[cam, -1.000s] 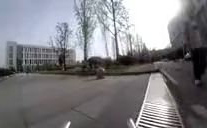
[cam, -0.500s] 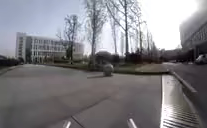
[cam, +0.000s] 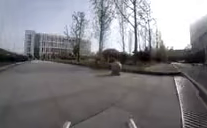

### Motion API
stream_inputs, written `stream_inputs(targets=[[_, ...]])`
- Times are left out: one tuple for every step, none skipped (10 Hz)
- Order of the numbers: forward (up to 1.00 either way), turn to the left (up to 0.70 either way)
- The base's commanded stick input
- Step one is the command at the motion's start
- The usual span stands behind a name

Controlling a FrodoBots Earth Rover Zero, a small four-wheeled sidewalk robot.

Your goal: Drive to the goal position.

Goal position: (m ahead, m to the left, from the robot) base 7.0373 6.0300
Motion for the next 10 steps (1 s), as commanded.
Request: stream_inputs(targets=[[0.45, 0.27], [0.45, 0.27], [0.45, 0.27], [0.45, 0.27], [0.45, 0.27], [0.45, 0.27], [0.45, 0.27], [0.45, 0.27], [0.45, 0.27], [0.45, 0.27]])
